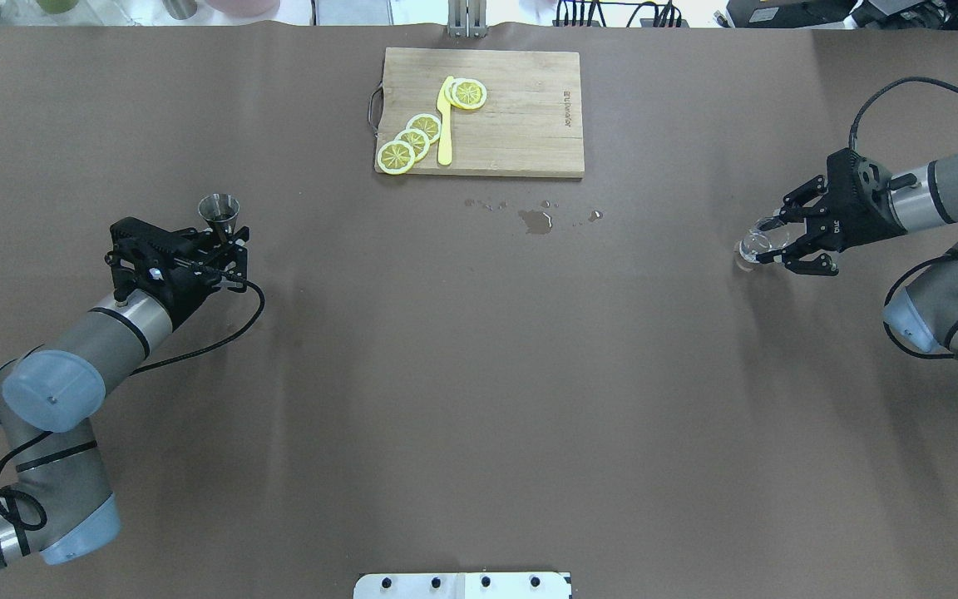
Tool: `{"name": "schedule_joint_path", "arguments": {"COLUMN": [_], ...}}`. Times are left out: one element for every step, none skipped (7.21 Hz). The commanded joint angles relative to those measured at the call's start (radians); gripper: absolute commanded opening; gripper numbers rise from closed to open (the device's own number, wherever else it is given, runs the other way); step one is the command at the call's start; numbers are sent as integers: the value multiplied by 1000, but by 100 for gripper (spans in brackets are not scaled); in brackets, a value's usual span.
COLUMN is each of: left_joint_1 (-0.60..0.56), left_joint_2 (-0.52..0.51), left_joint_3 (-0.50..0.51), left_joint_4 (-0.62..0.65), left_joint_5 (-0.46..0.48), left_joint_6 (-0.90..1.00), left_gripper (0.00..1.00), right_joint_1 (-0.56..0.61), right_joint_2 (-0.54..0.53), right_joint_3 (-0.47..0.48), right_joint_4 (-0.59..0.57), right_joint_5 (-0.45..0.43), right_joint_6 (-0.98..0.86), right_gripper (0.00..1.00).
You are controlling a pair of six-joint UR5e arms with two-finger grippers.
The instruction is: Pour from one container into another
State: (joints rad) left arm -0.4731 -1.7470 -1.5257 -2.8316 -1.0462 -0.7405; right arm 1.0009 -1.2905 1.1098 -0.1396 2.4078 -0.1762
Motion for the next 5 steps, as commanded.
{"name": "schedule_joint_path", "arguments": {"left_joint_1": [1,1,1,1,1], "left_joint_2": [0,0,0,0,0], "left_joint_3": [15,13,12,9,16], "left_joint_4": [-3,-3,-3,-5,-5], "left_joint_5": [0,0,0,2,2], "left_joint_6": [-19,-19,-19,-22,-43], "left_gripper": [0,0,0,6,9], "right_joint_1": [-7,-7,-7,-7,-7], "right_joint_2": [-7,-10,-15,-16,-19], "right_joint_3": [-1,1,2,4,4], "right_joint_4": [0,0,0,0,0], "right_joint_5": [-9,-7,-9,-7,-7], "right_joint_6": [0,1,1,1,1], "right_gripper": [0,0,0,0,74]}}
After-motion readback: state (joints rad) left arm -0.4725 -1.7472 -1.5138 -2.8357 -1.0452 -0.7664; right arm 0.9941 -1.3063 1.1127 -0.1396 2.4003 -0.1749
